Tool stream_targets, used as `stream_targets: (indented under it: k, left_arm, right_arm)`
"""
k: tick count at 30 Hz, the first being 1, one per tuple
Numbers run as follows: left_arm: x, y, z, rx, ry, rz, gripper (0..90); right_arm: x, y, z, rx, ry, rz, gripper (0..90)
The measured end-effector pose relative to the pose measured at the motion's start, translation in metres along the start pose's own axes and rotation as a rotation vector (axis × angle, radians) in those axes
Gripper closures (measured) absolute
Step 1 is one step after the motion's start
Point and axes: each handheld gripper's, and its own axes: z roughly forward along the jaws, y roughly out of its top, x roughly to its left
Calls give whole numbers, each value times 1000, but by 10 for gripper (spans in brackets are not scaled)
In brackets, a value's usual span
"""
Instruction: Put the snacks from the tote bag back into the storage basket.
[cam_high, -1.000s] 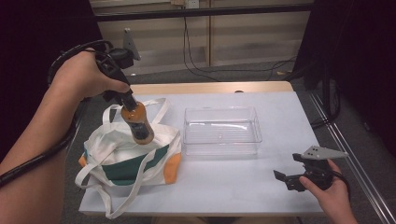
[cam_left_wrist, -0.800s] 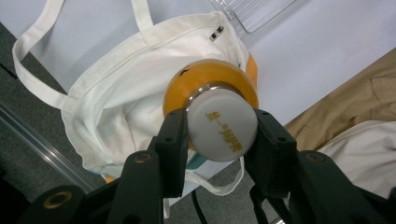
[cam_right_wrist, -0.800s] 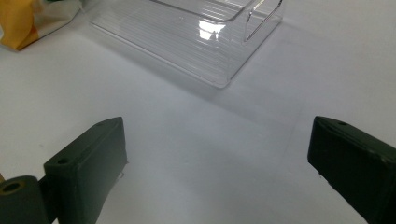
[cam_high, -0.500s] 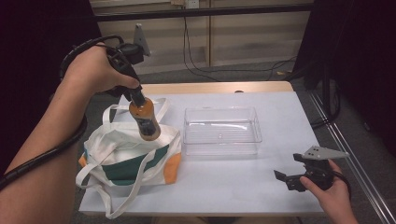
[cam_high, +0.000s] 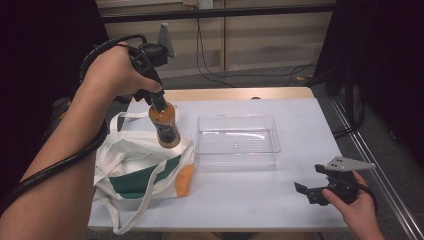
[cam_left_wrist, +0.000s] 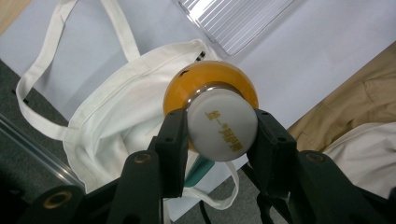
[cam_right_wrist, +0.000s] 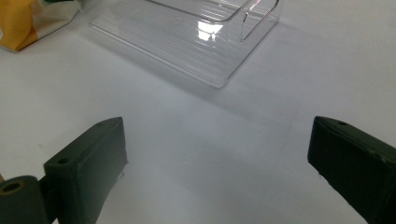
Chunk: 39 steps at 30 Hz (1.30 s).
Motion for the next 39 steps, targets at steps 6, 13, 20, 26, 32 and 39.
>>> stream_targets:
  k: [6, 13, 20, 26, 32, 39]
  left_arm:
    - [-7, 7, 3, -8, -5, 13, 594]
    - [-10, 14, 6, -15, -12, 38, 594]
    - [-13, 21, 15, -17, -17, 36, 594]
    - [-14, 25, 18, -23, -3, 38, 594]
    - [-16, 29, 21, -28, -5, 53, 594]
    - [-20, 36, 26, -23, -7, 64, 594]
  right_arm:
    - [1, 0, 0, -1, 3, -4, 43]
    - [1, 1, 0, -4, 1, -3, 43]
    - [1, 1, 0, -4, 3, -4, 42]
    - [2, 1, 0, -4, 2, -4, 42]
    - [1, 1, 0, -4, 1, -4, 42]
    - [2, 1, 0, -4, 6, -8, 42]
